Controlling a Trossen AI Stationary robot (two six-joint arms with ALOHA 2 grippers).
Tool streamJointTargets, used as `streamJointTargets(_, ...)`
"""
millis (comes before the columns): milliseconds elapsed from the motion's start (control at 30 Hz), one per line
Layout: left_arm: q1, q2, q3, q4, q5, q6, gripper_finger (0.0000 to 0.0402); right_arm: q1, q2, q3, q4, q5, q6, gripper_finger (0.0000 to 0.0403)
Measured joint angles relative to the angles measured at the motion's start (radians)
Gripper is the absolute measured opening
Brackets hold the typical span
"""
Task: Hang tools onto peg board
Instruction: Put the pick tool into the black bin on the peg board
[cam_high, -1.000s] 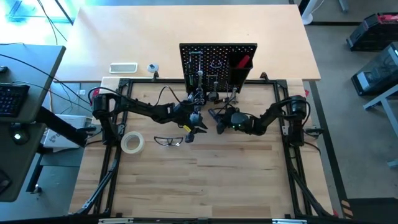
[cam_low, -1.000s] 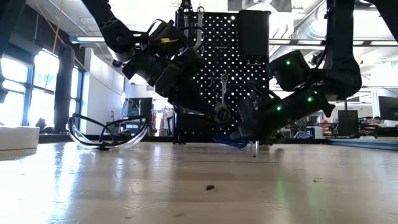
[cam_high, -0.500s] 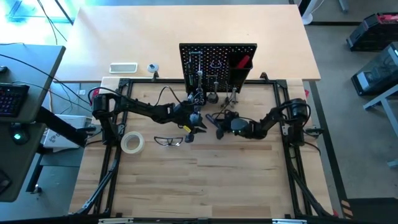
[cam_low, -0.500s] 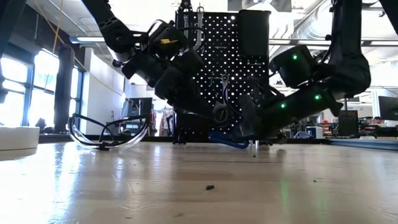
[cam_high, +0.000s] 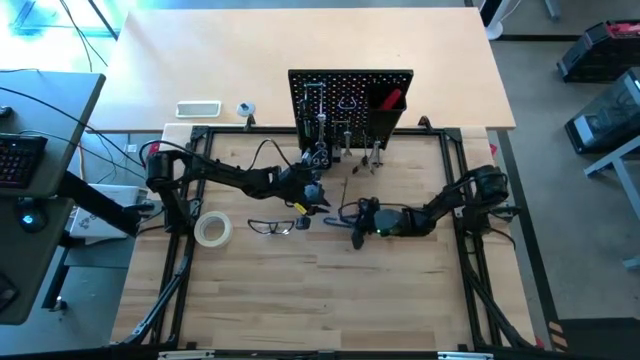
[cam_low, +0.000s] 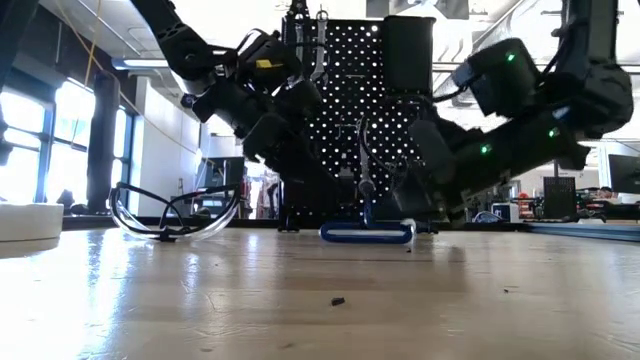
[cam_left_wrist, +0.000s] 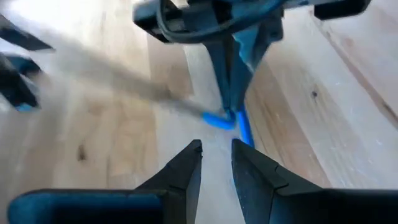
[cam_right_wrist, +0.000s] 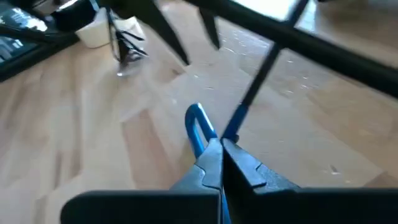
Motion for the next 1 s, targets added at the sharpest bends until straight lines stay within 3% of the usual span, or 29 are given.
streamJointTargets(267, -0.001, -0.134, 0.000, -0.043, 0.003, 0.030, 0.0078, 0.035, -0.108, 0.001, -0.145, -0.032, -0.014, 0.0003)
streamJointTargets(400, -0.011, -0.186, 0.001, -0.094, 0.005, 0.073, 0.0078, 0.034, -0.130, 0.001, -0.197, -0.107, -0.020, 0.0002)
streamJointTargets(500, -0.029, -0.182, 0.001, -0.139, 0.020, 0.105, 0.0078, 0.033, -0.130, 0.002, -0.226, -0.174, -0.056, 0.0001)
streamJointTargets(633, -0.077, -0.121, 0.001, -0.117, 0.066, 0.111, 0.0078, 0.034, -0.129, 0.002, -0.260, -0.176, -0.142, 0.0006)
streamJointTargets(767, -0.125, -0.027, 0.001, -0.059, 0.022, 0.131, 0.0078, 0.044, -0.129, 0.011, -0.262, -0.151, -0.254, 0.0049)
streamJointTargets(900, -0.143, 0.046, 0.000, -0.004, -0.170, 0.090, 0.0078, 0.051, -0.129, 0.023, -0.312, -0.111, -0.327, 0.0118)
streamJointTargets(1000, -0.131, 0.067, 0.000, 0.012, -0.186, 0.031, 0.0078, 0.047, -0.129, 0.023, -0.349, -0.098, -0.332, 0.0167)
